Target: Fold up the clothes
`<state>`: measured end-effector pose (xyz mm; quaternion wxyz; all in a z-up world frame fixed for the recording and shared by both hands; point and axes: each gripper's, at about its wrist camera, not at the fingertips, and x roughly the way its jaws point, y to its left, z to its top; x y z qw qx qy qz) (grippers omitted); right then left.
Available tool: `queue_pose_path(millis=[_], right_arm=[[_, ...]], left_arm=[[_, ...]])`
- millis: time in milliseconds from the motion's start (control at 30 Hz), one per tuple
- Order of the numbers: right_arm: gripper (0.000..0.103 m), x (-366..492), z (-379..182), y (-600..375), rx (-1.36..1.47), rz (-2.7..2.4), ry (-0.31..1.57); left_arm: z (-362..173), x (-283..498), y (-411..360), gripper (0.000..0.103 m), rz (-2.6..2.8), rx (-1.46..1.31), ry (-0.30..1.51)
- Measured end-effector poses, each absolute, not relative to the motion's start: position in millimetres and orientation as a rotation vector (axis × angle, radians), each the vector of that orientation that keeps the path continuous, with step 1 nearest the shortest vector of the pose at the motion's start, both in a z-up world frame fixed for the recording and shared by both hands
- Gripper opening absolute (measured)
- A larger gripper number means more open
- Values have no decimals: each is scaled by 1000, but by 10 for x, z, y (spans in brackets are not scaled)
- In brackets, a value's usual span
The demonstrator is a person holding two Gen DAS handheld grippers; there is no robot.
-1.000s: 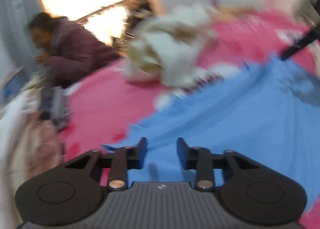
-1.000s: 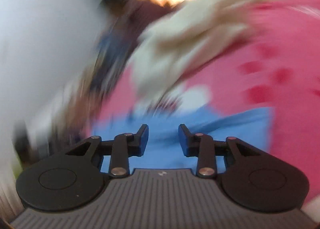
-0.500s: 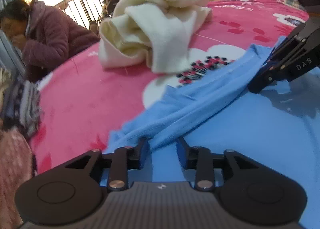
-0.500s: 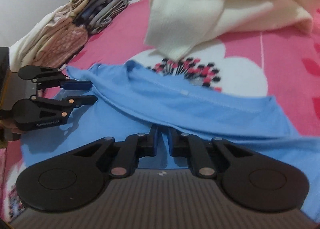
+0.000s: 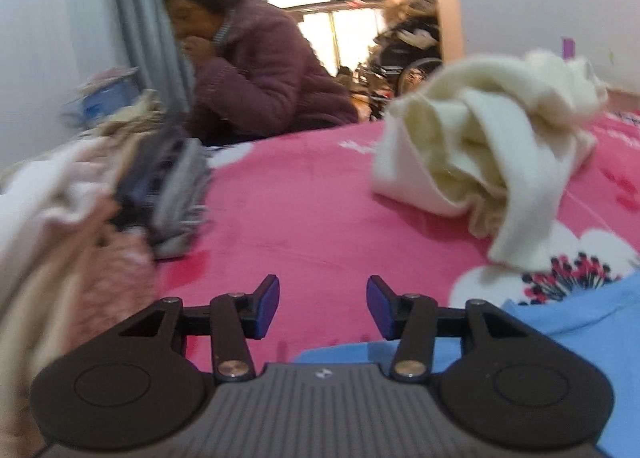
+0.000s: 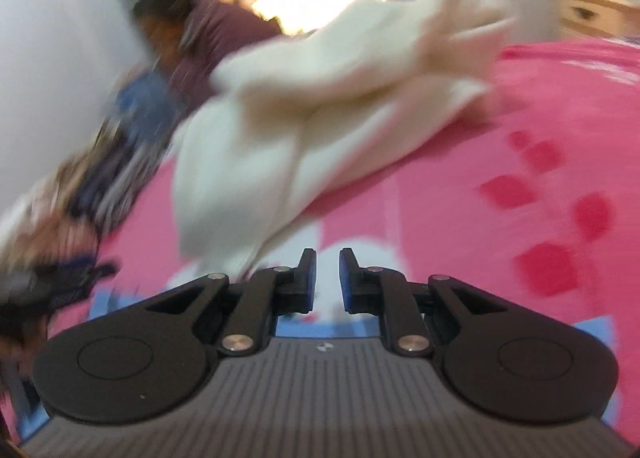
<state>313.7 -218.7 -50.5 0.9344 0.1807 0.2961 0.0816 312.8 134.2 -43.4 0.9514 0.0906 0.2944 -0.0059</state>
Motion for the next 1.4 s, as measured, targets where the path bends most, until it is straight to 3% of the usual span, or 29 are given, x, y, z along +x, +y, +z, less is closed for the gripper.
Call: queue_pose_path(millis=[100,233,467,567,667,867,1033,1200,1400], right_arm=[[13,3048,-392,-2574,471,103,607],[14,2886,-357,-2944,546,282,707],[14,2934,-776,-3016,377,358,953],[8,3059,-886,-3222,507,252,886],[15,3045,-816,-3477,523,-50,740],[15,2616,-715,-3778,723,-135,644],[16,2074,-382,-3571,688,5,640],[16,1542,55,-3299,624,129,656],[19,1067,268,-3016,715,140,778]], left_arm=[[-291,2914,1448,54,-43,200,615],[-404,2814,1490,59,-134,225,791],[-604,2996,1586,64,-95,156,840],[-558,3048,1682,64,-50,92,824],[-512,3100,1778,59,-5,28,808],[-52,2478,1872,60,-70,36,797],[183,1681,2038,61,-137,26,859],[58,954,2256,60,-183,49,927],[-155,670,2267,57,-224,97,902]])
